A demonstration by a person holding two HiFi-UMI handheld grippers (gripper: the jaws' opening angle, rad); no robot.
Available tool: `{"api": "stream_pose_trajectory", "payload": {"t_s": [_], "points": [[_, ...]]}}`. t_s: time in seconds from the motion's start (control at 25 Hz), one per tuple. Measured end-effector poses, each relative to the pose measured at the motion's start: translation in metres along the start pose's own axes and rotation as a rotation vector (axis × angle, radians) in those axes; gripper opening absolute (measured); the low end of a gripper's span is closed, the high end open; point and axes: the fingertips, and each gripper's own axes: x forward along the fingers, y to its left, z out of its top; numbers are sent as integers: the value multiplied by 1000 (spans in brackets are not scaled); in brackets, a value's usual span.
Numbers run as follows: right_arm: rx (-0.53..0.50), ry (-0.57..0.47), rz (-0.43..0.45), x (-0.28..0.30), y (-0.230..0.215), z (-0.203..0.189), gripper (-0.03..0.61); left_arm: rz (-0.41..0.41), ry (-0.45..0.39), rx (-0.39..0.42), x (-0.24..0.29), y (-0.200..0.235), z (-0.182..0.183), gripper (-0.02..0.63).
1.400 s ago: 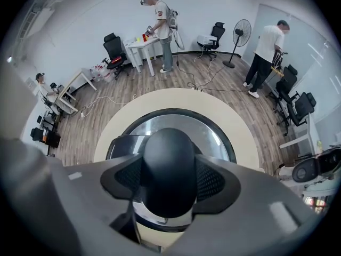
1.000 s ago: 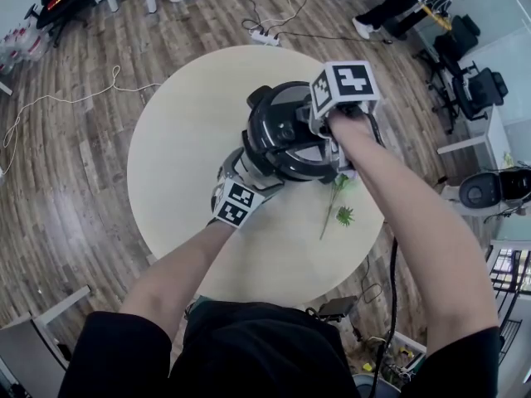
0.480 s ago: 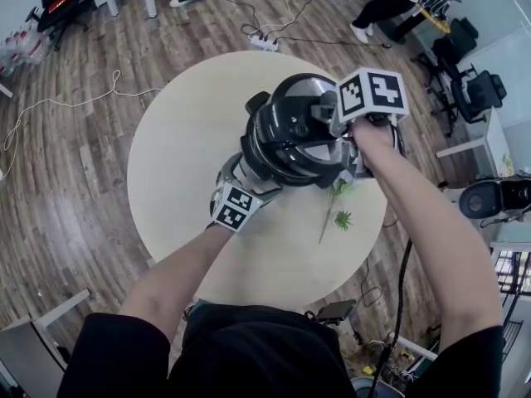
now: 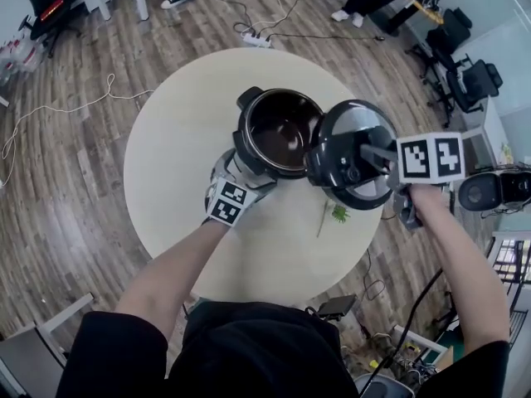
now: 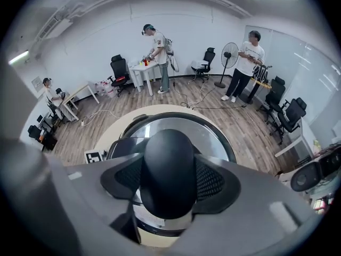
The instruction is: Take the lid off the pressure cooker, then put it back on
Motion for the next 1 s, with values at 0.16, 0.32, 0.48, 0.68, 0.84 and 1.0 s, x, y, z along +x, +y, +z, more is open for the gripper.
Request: {"api": "stream_pose_trajectory", "payload": {"t_s": [0.16,0.32,0.48,0.68,0.84,1.0], "points": [[0,30,1,-3,-4,-62,285,1,7,-1,1,2,3,589],[37,59,19,8,6,-122,285,2,15,-4,-1,2,3,589],[49,85,35,30,27,-175,285,3,20,-5,-2,2,3,589],[25,137,92,70,70,-233,285,9,29,-1,-1,2,-3,589],[-45,168,122,107,105,-257,285,6,25,-1,-2,2,0,589],[-87,185,152,140,139,-267,285,7,23,0,-2,4,3,589]]}}
